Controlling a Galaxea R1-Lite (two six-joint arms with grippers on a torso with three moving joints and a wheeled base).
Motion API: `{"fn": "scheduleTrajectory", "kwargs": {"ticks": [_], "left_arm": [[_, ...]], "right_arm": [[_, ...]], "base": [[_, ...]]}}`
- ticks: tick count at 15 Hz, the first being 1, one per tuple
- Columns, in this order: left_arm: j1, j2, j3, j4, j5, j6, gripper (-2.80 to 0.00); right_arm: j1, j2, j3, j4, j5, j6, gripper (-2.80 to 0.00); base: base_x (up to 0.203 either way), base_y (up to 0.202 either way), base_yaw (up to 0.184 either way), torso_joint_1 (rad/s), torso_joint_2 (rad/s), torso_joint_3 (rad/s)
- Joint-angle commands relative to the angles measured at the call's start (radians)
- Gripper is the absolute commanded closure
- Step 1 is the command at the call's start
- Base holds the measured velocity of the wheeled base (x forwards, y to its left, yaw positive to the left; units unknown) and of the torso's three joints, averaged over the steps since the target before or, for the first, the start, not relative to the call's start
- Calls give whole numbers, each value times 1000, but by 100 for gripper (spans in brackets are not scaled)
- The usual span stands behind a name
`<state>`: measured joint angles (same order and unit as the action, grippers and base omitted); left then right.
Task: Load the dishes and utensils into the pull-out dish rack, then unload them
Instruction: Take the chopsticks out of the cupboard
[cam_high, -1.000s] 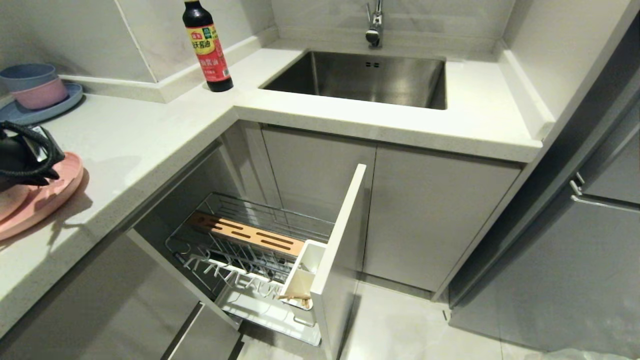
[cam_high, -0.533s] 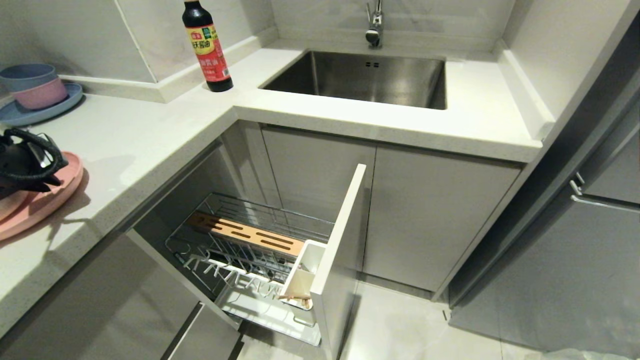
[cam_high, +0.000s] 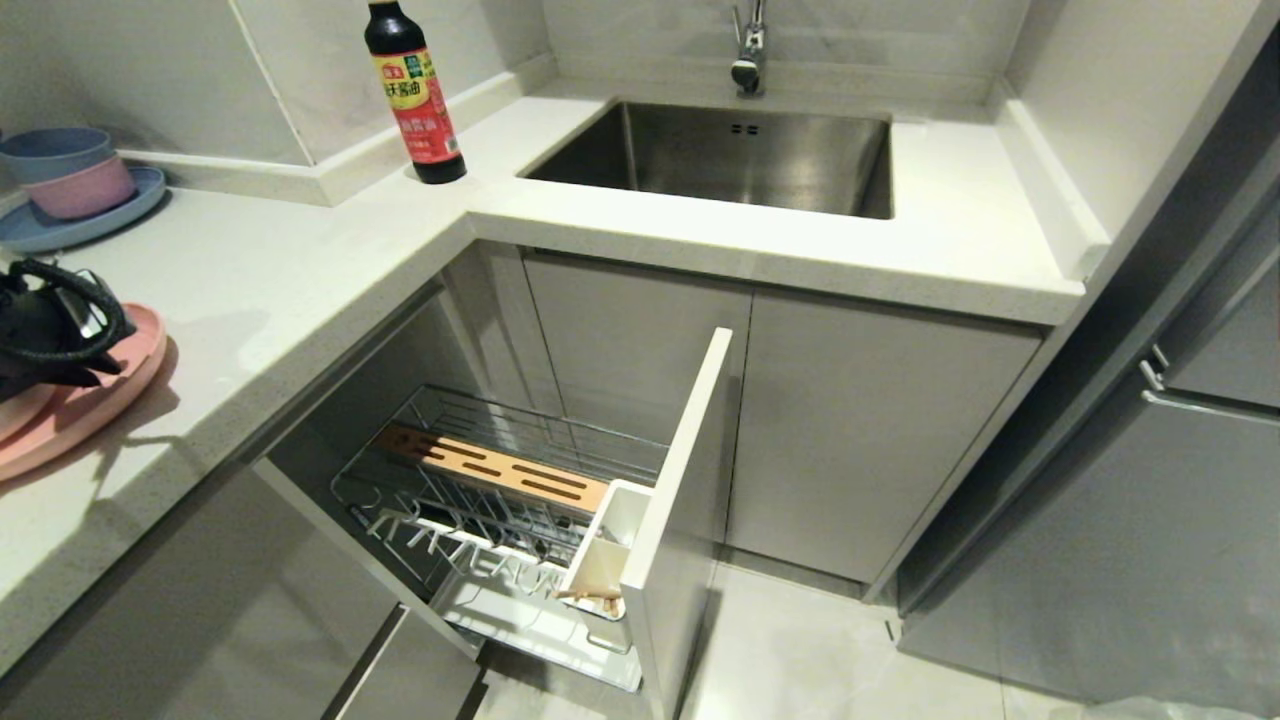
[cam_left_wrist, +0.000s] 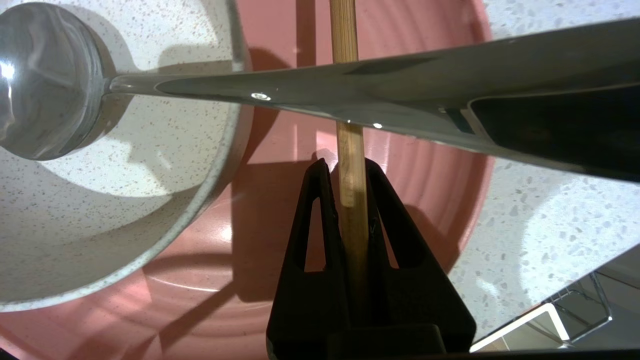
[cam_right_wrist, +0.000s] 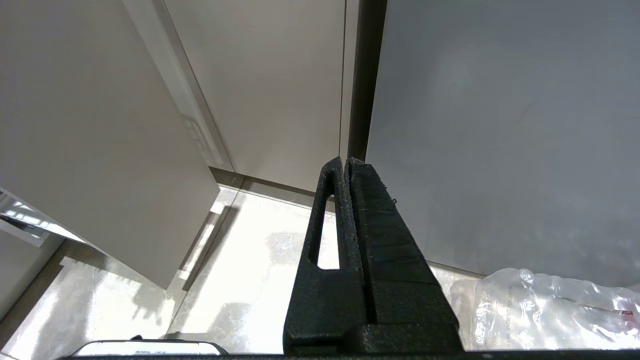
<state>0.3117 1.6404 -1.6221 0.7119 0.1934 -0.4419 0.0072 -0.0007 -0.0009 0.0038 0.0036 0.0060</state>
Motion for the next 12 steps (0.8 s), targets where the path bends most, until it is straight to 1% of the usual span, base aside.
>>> {"fn": "scheduleTrajectory", "kwargs": {"ticks": [1,6,7,8,9,12], "left_arm": [[1,-1,7,4,1,-3,0],[7,-4,4,3,1,-3,0],[-21,-4,4,3,1,-3,0],[-18,-4,5,3,1,-3,-280],[9,-5,5,3,1,-3,-280],[10,-7,2,3,1,-3,-280]], "right_arm": [[0,1,-1,1,1,0,0],[0,0,0,1,0,0,0],[0,1,-1,0,0,0,0],[0,1,-1,-1,1,0,0],[0,1,-1,1,1,0,0],[0,0,0,0,1,0,0]], "base": [[0,0,0,0,0,0],[0,0,0,0,0,0],[0,0,0,0,0,0],[0,0,0,0,0,0],[0,0,0,0,0,0],[0,0,0,0,0,0]]}}
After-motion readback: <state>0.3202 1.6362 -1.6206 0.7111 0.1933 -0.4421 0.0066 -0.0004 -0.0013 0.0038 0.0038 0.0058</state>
